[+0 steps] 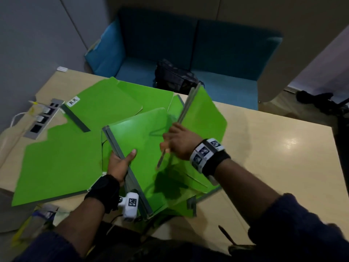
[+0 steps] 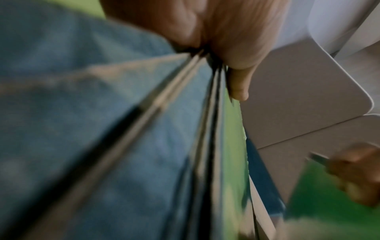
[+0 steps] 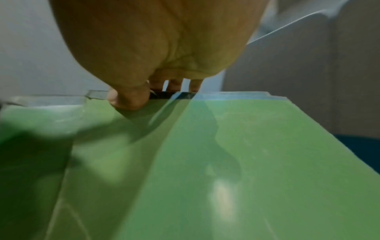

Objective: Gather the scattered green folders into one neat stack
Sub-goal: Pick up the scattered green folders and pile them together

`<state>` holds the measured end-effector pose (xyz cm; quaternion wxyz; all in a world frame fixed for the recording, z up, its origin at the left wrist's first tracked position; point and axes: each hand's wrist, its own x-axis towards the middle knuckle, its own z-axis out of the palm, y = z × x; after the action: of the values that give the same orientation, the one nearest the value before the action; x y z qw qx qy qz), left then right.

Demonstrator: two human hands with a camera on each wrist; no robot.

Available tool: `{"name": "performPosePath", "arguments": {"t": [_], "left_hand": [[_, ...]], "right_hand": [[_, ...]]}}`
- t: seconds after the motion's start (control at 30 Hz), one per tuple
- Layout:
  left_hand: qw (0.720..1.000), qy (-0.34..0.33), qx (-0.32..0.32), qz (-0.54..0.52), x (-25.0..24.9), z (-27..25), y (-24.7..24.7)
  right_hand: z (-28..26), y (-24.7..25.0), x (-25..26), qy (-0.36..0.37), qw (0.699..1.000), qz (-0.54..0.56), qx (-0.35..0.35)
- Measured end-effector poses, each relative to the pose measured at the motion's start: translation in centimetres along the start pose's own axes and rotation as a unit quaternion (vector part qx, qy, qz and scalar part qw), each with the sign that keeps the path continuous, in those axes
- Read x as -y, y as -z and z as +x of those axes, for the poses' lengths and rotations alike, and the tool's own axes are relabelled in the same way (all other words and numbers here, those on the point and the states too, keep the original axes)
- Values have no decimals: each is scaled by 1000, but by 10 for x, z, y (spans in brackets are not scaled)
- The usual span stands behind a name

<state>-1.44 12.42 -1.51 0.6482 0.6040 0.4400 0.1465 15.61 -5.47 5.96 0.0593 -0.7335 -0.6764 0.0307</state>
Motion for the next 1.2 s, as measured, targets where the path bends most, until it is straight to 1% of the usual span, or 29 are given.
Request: {"name": "performPosePath", "arguments": {"t": [0.07,0.13,0.17,0.2,0.23,0.27,0.3,0.33,0.37,0.4,0.43,0.47,0.5,0.57,0.63,0.77,0.9,0.97,1.0,1.07,1.1,1.13,1.17,1.2], "left_hand": [[1000,-6,4,1,3,1,2],[1000,-8,10,-7,2,-1,2],[1000,-3,16,-13,2,-2,4],[1000,-1,24,-16,4,-3,4],[999,5,31,-19,6,-3,7],[999,13,39,-19,10,-2,9],[999,18,44,-20,14,-1,12],[998,24,45,-21,17,-1,14],[998,33,43,-26,18,-1,16],[998,34,43,-30,18,-3,17],[998,37,42,-31,18,-2,16],[998,39,42,-29,16,-3,15],[998,39,44,-28,15,-4,14],[998,34,46,-24,16,-2,13],[998,36,45,-14,16,-1,12],[999,40,34,-11,9,0,7],[1000,25,19,-2,11,-2,6],[999,23,22,-17,12,-3,6],[999,28,26,-27,12,-3,6],[998,34,31,-31,13,-3,9],[998,32,36,-33,13,-3,10],[998,29,42,-32,16,-3,11],[998,28,49,-29,16,-4,13],[998,26,55,-24,16,-5,13]], "right_hand": [[15,-22,27,85,996,8,39],[24,-43,52,151,985,70,45],[26,-52,62,161,980,109,39],[26,-58,68,141,978,150,29],[22,-63,67,82,977,194,33],[15,-64,62,-3,972,233,32],[5,-66,50,-124,955,269,-3],[-7,-69,34,-265,920,285,-52],[-21,-71,15,-415,863,276,-83],[-37,-76,-5,-546,792,263,-73],[-52,-81,-20,-637,721,271,-26],[-64,-87,-30,-683,670,291,27],[-72,-93,-37,-696,644,314,58],[-77,-99,-44,-691,634,342,56],[-74,-102,-40,-696,627,347,43],[-61,-104,-31,-703,615,354,45],[-53,-102,-27,-683,625,378,9],[-52,-102,-23,-668,637,384,34],[-52,-103,-22,-665,638,387,36],[-50,-99,-19,-663,628,408,0],[-49,-94,-19,-656,629,416,-34],[-49,-88,-21,-645,635,420,-72],[-46,-81,-24,-627,647,421,-109],[-42,-75,-26,-606,663,421,-126]]}}
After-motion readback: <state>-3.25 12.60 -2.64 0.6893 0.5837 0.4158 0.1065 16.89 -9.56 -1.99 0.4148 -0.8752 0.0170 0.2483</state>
